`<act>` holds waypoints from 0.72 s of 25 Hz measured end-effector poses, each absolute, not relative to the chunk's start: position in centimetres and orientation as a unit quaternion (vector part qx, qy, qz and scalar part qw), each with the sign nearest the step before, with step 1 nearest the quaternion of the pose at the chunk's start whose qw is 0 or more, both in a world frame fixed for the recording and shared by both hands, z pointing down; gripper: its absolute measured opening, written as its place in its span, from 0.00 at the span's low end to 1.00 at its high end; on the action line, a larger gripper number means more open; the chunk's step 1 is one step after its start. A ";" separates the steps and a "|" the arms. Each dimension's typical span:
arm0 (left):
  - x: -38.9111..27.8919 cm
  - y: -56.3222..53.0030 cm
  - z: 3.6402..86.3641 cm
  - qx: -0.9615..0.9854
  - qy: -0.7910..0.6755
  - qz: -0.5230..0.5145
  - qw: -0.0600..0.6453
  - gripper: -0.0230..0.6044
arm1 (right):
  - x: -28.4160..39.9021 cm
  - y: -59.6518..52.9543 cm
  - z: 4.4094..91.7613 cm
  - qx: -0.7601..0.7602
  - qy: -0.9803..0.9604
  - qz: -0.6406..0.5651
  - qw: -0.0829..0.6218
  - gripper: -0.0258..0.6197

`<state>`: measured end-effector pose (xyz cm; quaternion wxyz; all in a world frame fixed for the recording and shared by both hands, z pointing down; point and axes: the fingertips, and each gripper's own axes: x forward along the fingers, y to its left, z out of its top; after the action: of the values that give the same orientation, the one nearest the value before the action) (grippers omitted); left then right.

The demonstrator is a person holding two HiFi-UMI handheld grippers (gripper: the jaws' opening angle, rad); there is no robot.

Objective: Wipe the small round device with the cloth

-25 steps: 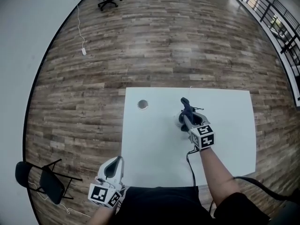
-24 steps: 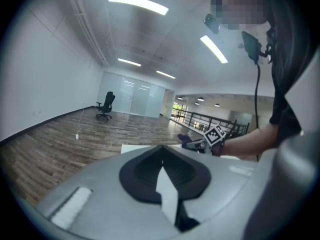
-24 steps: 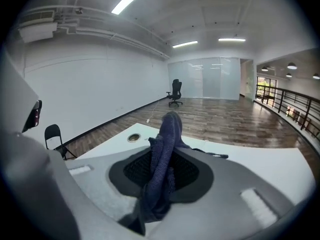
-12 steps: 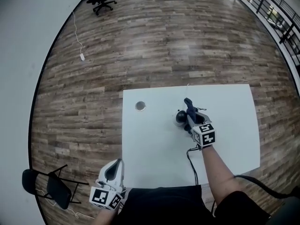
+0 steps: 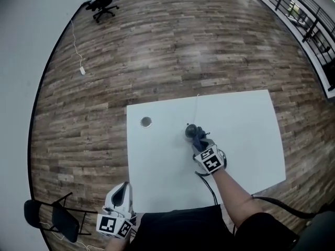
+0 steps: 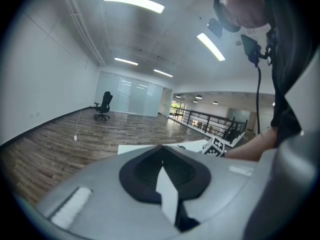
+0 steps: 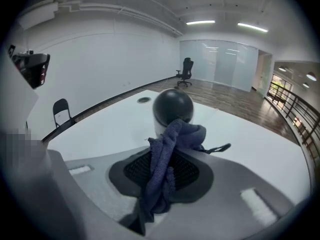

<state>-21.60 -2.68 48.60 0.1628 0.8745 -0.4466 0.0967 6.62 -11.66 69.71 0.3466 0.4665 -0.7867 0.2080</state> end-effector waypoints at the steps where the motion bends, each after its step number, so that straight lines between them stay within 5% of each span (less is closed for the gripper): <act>1: -21.7 -2.9 48.7 0.874 -0.447 0.093 0.164 0.04 | 5.5 -11.6 69.5 0.449 -0.798 0.193 0.352 0.18; 8: -20.5 -2.7 48.6 0.883 -0.420 0.072 0.197 0.04 | 4.4 -10.8 63.9 0.447 -0.809 0.167 0.343 0.18; 18: -18.0 -4.9 46.3 0.881 -0.448 0.045 0.147 0.04 | 6.5 -13.7 58.8 0.467 -0.822 0.114 0.306 0.18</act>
<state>-18.02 -4.89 46.33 0.1469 0.8808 -0.4479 0.0450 6.48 -13.72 58.78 0.3065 0.4667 -0.8218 0.1135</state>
